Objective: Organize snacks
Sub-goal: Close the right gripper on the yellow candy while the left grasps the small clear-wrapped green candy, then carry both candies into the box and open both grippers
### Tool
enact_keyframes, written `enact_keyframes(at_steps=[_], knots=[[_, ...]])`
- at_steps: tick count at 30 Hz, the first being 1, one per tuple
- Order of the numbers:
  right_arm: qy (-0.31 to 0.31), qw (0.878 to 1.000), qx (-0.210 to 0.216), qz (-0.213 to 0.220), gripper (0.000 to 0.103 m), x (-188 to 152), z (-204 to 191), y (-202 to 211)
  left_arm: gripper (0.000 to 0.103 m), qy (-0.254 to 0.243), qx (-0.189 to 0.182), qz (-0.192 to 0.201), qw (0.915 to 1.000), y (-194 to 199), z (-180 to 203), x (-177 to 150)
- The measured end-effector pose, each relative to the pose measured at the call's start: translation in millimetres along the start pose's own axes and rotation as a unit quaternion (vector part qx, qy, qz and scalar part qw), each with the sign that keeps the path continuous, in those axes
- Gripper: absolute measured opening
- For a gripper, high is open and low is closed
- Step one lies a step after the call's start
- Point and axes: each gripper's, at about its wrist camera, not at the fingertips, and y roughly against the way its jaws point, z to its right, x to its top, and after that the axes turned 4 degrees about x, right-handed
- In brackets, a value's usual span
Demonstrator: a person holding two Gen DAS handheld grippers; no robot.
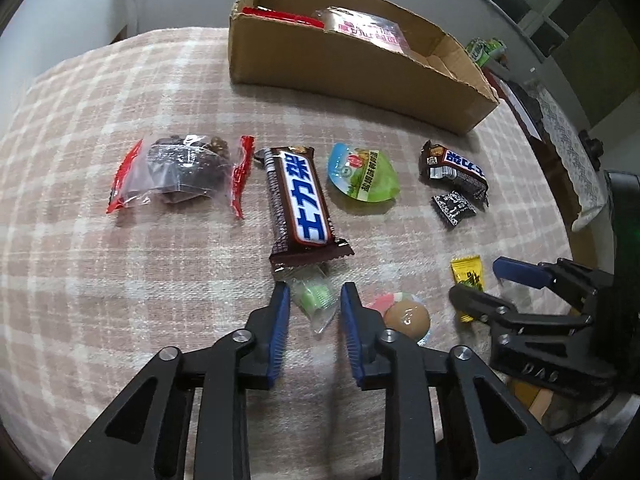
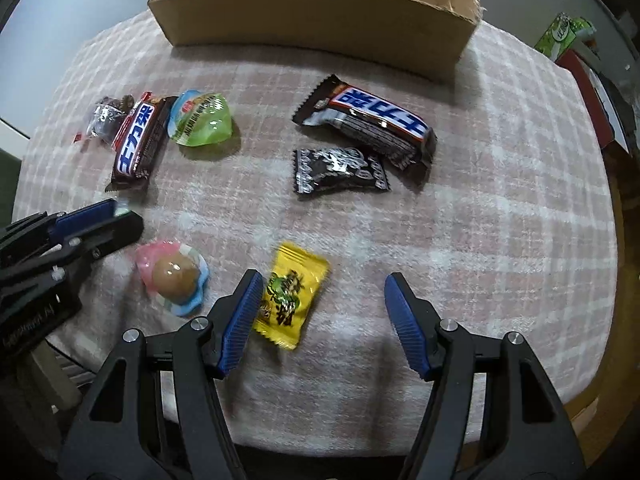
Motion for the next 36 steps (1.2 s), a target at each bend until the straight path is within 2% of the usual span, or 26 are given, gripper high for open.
enact_keyframes(at_steps=[5, 11, 14, 16, 28, 36], knots=[[0.003, 1.000, 0.008, 0.004, 0.064, -2.5, 11.8, 4.0, 0.023, -0.017, 0.009, 0.002, 0.9998, 0.3, 3.6, -0.6], [0.026, 1.000, 0.005, 0.003, 0.056, -2.3, 4.8, 2.7, 0.020, -0.026, 0.010, 0.003, 0.9996, 0.7, 4.8, -1.5], [0.038, 0.999, 0.003, 0.005, 0.042, -1.1, 1.3, 2.4, 0.019, -0.028, 0.008, 0.003, 0.9996, 1.6, 4.8, -2.9], [0.044, 0.999, 0.002, 0.004, 0.024, 0.7, -2.2, 1.8, 0.018, -0.027, 0.005, 0.004, 0.9996, 2.7, 3.1, -4.2], [0.029, 0.999, 0.029, 0.013, 0.023, 0.9, 1.7, 9.0, 0.018, -0.013, -0.016, 0.002, 0.9998, 13.9, -4.0, -9.9], [0.020, 0.998, 0.039, 0.033, 0.023, 3.2, 13.2, 28.4, 0.018, -0.015, -0.033, 0.020, 0.9991, 36.7, -0.4, -7.3]])
